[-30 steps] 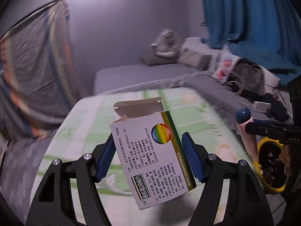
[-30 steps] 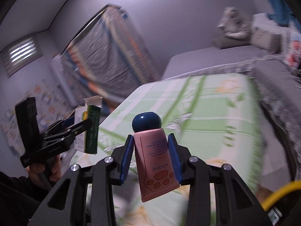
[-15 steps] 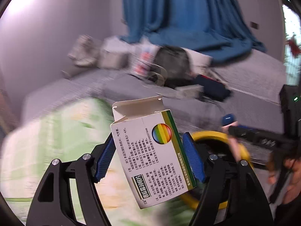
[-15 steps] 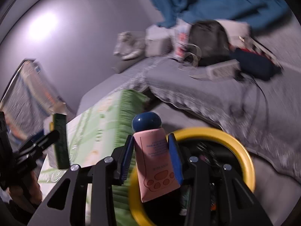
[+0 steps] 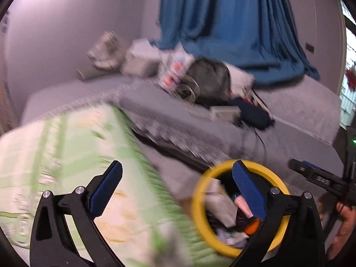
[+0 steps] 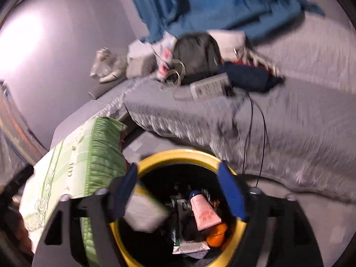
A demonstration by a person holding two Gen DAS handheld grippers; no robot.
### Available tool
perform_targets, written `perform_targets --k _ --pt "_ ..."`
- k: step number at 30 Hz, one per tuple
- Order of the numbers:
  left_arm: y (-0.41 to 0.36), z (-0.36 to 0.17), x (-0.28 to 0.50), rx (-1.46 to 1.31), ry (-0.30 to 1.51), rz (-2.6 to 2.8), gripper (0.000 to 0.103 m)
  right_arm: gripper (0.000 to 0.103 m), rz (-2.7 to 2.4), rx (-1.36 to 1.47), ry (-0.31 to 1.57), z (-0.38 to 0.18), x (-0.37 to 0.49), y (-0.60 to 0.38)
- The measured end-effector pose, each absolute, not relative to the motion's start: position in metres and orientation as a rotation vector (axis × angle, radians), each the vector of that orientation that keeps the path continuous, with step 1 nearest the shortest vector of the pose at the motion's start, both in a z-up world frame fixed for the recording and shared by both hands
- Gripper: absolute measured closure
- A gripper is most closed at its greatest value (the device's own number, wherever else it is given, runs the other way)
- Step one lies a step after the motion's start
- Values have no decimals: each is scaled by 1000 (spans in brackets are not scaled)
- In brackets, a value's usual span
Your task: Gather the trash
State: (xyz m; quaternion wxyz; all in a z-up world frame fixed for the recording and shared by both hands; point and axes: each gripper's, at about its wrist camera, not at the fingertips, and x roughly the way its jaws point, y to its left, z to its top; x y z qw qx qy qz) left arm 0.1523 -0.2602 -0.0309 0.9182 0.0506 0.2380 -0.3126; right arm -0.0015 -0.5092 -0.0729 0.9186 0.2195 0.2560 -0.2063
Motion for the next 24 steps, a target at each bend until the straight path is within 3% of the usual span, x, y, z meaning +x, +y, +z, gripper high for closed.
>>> perform_targets --k 1,12,24 --pt "-242 -25 147 96 450 -605 8 8 -393 423 500 -66 -2 -491" --pt "-58 20 76 58 209 -249 8 8 -37 181 313 -16 22 -283" --pt "24 9 24 21 140 -20 8 8 -61 97 163 -2 0 -177"
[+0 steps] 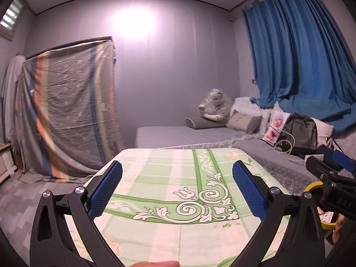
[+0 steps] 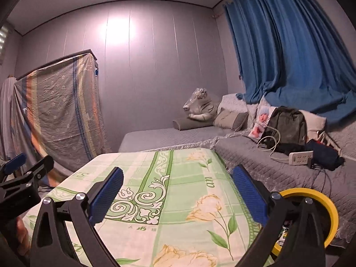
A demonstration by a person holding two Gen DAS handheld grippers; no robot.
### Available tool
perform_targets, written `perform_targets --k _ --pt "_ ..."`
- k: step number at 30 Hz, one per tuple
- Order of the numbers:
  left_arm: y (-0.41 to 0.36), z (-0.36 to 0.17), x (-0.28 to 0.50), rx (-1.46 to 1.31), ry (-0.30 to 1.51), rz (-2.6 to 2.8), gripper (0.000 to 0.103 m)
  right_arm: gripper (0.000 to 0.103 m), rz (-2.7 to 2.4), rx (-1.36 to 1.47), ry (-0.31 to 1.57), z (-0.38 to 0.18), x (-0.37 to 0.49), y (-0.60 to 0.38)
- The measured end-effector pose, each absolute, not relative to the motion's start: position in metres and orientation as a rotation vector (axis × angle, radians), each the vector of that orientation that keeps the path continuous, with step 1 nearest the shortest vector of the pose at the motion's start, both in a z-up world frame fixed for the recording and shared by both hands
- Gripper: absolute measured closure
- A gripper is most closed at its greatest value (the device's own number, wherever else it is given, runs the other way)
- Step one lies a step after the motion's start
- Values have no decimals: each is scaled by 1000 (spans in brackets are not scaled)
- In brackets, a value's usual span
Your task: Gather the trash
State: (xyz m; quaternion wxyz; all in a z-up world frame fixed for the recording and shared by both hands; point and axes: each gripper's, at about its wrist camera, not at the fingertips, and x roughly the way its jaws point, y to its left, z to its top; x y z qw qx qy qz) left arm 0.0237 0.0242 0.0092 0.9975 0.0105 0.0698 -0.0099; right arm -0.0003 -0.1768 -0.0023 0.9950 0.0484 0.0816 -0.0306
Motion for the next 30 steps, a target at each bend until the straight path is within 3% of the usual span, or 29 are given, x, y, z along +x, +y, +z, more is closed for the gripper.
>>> perform_targets --k 30 --pt "48 6 3 -61 121 55 8 8 -85 70 211 -25 -1 -155"
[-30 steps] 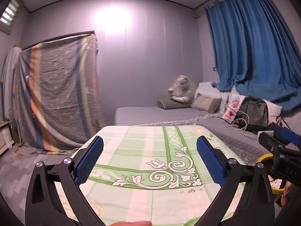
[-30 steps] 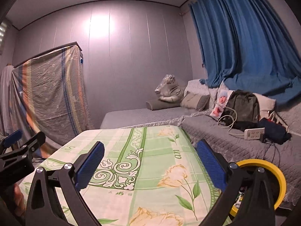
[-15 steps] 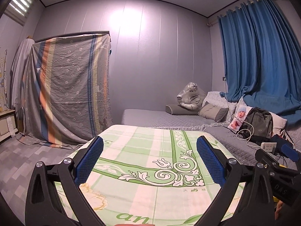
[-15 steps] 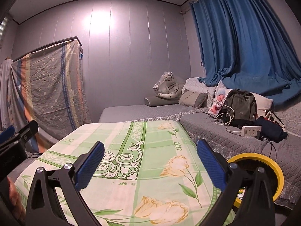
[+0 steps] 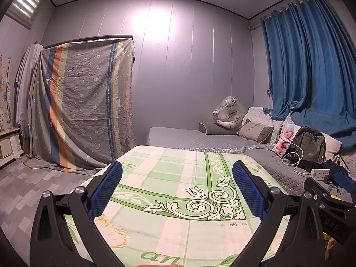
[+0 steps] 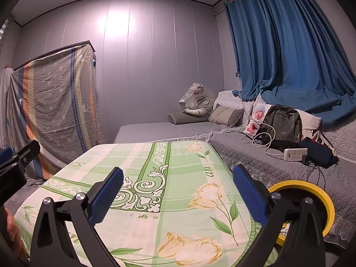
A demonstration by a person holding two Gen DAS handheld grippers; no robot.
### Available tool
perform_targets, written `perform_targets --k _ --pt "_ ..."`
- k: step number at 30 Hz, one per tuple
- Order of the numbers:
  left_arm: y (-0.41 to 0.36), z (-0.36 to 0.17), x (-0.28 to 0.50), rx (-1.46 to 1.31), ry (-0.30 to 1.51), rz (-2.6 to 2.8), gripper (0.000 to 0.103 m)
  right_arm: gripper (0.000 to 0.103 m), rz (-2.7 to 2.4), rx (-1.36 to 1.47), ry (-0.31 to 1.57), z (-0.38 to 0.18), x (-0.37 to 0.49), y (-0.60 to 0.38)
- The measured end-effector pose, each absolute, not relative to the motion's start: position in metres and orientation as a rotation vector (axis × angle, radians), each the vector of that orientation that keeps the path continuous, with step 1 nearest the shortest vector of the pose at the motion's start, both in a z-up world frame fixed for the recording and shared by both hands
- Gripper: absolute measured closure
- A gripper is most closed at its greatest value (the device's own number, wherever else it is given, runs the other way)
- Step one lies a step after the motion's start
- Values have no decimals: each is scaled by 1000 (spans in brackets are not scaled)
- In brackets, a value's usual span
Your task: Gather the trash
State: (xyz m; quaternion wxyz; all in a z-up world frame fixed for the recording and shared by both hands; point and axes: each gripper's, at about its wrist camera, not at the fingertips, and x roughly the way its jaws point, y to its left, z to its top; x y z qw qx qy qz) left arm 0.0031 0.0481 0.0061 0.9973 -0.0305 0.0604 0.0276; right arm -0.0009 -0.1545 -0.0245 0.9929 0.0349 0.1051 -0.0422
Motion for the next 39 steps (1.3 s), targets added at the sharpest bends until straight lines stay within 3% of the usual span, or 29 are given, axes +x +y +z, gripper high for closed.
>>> perform_targets --k 39 --pt "40 1 6 -26 140 31 8 8 -110 101 245 -36 4 -159"
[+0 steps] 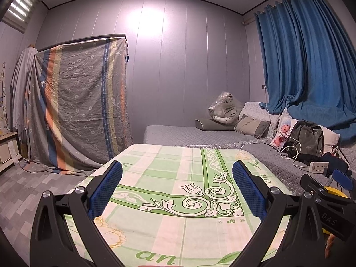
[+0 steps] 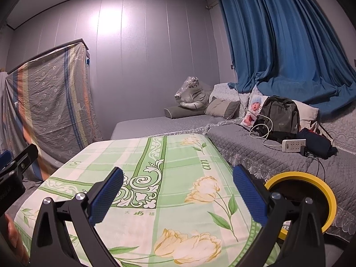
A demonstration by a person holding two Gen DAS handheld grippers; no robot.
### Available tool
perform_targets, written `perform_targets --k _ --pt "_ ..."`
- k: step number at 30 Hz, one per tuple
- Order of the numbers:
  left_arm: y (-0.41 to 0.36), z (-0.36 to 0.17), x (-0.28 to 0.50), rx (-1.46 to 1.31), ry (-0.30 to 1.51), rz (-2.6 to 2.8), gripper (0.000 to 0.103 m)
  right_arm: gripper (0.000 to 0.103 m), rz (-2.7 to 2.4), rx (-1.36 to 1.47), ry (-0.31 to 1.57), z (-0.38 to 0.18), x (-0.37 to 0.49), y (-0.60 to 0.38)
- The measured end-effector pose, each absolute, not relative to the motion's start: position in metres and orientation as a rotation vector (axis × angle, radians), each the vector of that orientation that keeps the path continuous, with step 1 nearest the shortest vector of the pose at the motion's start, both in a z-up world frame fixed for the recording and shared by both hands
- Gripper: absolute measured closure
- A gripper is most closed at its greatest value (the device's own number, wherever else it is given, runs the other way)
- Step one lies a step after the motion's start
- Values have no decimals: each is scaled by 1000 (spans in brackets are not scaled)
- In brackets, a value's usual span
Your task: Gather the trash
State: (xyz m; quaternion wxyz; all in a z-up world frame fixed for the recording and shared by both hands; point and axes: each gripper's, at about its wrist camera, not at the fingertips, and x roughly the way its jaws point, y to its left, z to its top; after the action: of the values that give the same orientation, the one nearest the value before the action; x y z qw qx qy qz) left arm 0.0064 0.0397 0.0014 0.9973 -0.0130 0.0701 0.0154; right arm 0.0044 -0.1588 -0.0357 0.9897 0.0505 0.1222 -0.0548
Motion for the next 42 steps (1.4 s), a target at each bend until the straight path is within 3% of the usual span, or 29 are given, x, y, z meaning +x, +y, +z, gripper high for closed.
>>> perform_targets --k 42 --pt "38 -4 15 -21 177 11 8 8 -118 113 272 -43 8 -157"
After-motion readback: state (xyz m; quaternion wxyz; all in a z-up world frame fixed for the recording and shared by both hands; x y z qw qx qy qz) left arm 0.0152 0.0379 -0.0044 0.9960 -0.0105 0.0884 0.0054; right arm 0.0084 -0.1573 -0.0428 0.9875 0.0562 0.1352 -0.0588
